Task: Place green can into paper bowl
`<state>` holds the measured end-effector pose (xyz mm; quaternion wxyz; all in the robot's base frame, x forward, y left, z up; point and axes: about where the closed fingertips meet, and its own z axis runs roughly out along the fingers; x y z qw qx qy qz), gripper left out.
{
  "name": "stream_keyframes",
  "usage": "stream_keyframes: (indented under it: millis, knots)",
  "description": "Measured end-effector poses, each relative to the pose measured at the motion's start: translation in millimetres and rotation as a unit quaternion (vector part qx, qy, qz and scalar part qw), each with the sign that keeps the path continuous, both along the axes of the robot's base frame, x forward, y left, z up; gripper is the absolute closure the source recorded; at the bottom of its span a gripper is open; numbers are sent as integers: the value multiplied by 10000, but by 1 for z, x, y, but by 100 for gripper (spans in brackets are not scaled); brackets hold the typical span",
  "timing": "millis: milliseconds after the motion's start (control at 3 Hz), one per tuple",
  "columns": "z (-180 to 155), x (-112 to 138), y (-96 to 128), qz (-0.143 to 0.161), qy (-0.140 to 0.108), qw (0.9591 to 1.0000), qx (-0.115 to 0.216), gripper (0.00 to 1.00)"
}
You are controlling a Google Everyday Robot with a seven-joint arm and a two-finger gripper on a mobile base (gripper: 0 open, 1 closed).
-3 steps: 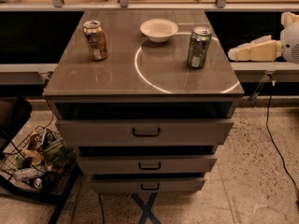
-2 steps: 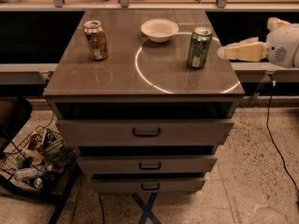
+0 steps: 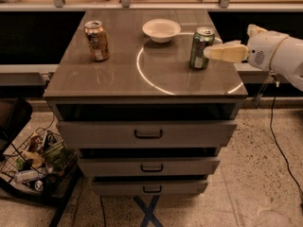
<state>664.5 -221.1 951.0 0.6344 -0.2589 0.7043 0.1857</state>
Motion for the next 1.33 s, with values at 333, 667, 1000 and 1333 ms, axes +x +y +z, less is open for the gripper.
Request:
stream_keyframes:
  millis: [333, 667, 1000, 1333]
  knots:
    - [-11, 15, 15, 187, -122, 9995, 221, 0]
    - [-15, 23, 23, 305, -221, 9989, 296, 0]
    - [-14, 32, 33, 435, -335, 9978, 368, 0]
    - [-12, 41, 45, 577, -420, 9967, 394, 0]
